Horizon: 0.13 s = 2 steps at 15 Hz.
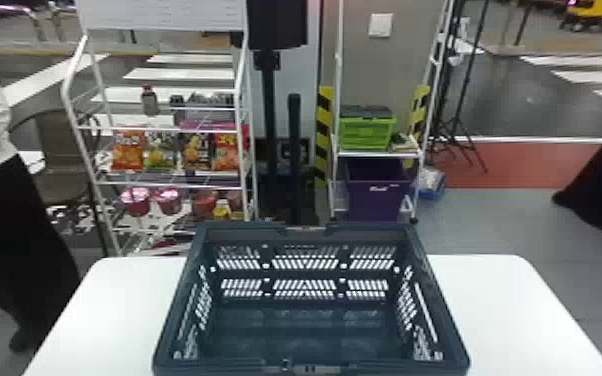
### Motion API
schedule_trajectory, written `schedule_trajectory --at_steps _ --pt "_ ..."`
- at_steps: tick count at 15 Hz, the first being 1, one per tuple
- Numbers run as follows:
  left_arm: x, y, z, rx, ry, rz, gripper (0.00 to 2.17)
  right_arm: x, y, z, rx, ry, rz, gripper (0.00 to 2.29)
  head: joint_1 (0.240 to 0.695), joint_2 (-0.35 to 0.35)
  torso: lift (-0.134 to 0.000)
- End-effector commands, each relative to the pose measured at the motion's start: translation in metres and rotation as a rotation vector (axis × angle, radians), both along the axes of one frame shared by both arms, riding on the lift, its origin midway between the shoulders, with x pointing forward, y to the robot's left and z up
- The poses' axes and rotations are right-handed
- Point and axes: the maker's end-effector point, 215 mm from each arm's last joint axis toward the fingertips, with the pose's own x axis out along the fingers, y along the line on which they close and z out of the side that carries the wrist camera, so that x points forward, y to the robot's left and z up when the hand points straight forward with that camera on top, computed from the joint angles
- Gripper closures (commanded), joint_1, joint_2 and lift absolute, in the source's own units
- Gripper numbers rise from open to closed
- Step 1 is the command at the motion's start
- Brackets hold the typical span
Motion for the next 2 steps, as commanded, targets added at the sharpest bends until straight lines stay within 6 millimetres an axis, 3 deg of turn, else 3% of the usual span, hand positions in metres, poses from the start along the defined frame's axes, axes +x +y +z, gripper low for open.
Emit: schedule_trajectory --at_steps 1,2 --pt "-0.0062 -0.0006 -0.0069 0.012 -0.008 0.014 2.15 0.0022 -0.0051 -0.0200 -0.004 0.088 0.006 1.66 0.499 0.000 0.000" --pt "-0.0065 -0.0039 -0.0075 0.014 -0.006 0.005 2.15 0.0015 -0.0031 -0.0277 -0.004 0.125 0.016 1.66 0.499 0.000 0.000"
